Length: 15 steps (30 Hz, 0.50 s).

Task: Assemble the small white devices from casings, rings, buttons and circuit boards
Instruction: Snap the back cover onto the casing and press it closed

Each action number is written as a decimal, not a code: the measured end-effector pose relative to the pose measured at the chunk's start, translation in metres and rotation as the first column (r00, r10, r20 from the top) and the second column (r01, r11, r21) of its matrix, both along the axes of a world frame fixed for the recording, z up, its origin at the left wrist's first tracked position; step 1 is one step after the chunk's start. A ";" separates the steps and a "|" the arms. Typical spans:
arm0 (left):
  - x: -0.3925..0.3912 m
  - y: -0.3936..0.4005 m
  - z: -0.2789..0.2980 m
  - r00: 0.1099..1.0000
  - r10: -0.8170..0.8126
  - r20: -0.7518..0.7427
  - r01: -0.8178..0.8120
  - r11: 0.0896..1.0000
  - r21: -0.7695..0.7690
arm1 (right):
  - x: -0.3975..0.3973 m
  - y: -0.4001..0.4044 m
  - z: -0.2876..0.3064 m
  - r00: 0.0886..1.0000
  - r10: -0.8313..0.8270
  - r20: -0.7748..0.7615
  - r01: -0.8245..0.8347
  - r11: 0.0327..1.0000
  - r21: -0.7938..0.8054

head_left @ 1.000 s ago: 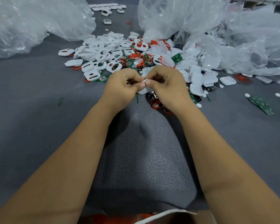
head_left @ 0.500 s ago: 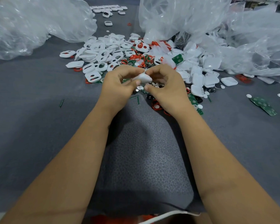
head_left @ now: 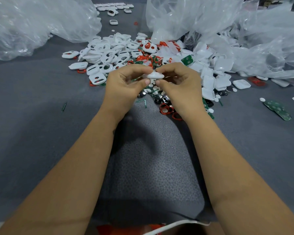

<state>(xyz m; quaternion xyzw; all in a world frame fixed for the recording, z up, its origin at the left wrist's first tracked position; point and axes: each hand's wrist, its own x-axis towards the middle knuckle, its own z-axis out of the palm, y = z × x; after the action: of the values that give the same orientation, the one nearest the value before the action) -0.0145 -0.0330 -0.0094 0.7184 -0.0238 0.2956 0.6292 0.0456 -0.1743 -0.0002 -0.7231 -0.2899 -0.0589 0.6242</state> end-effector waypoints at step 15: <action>0.002 -0.002 0.004 0.985 -0.069 -0.161 0.006 0.931 -0.366 | 0.003 0.004 -0.002 0.998 0.061 -0.017 -0.060 0.997 0.055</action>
<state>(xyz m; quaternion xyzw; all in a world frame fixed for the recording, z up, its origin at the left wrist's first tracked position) -0.0127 -0.0345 -0.0054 0.6116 0.0717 0.2202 0.7565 0.0481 -0.1703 -0.0025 -0.6972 -0.3041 -0.0411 0.6479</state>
